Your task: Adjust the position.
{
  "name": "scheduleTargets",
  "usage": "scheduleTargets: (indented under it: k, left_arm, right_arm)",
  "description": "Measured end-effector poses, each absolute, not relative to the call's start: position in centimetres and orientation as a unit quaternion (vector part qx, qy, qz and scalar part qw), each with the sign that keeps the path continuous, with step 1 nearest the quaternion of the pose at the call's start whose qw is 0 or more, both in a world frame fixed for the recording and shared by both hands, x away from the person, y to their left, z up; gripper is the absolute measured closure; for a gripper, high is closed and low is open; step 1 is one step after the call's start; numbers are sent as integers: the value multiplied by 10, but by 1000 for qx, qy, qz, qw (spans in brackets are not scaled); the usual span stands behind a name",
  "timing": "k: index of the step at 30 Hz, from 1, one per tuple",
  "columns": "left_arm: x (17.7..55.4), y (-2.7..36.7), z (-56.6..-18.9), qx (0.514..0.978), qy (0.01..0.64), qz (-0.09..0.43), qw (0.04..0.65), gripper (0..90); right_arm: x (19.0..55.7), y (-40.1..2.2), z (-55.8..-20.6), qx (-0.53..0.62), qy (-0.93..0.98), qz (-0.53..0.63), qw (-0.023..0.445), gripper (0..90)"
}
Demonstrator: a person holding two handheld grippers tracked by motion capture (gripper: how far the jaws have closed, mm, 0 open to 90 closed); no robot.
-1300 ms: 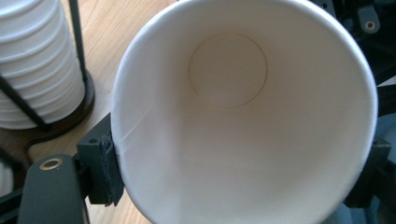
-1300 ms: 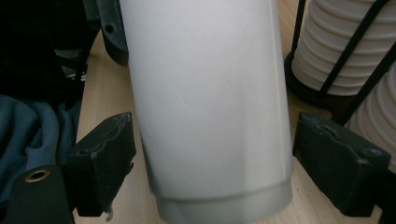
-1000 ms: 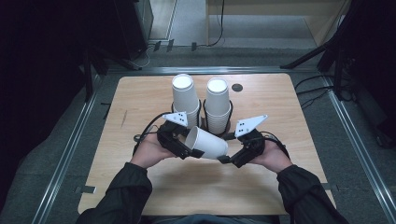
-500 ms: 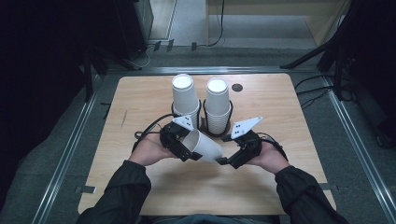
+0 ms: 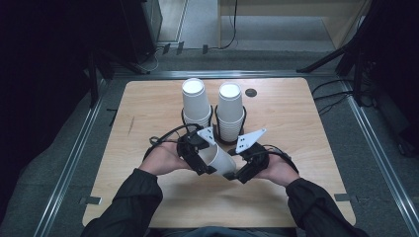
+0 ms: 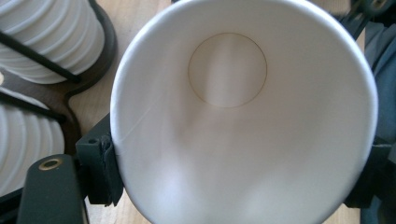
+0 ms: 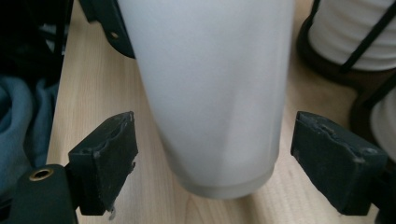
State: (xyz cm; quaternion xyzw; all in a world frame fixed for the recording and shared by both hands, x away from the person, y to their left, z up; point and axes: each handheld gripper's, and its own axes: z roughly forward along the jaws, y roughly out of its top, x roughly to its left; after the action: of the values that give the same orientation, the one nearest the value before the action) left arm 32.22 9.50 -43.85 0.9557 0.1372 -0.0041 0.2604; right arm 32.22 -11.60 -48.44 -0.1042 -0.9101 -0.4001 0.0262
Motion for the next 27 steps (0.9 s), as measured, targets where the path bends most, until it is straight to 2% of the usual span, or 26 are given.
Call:
scheduleTargets:
  k: [10, 14, 20, 24, 27]
  left_arm:
    - [316, 84, -433, 955, 125, -23, 266, 148]
    - [314, 82, -434, 957, 115, -19, 266, 141]
    - [318, 85, -435, 954, 122, -39, 273, 103]
    - [318, 86, -437, 954, 119, -34, 273, 79]
    - [319, 87, -437, 952, 119, -33, 279, 27]
  right_arm:
    - [317, -106, -489, -81, -915, -395, 28, 166]
    - [313, -105, -488, -66, -916, -394, 31, 230]
    - [314, -106, -486, -67, -914, -398, 38, 232]
    - [314, -106, -486, -67, -916, -395, 37, 228]
    - [315, -108, -486, -73, -916, -393, 35, 227]
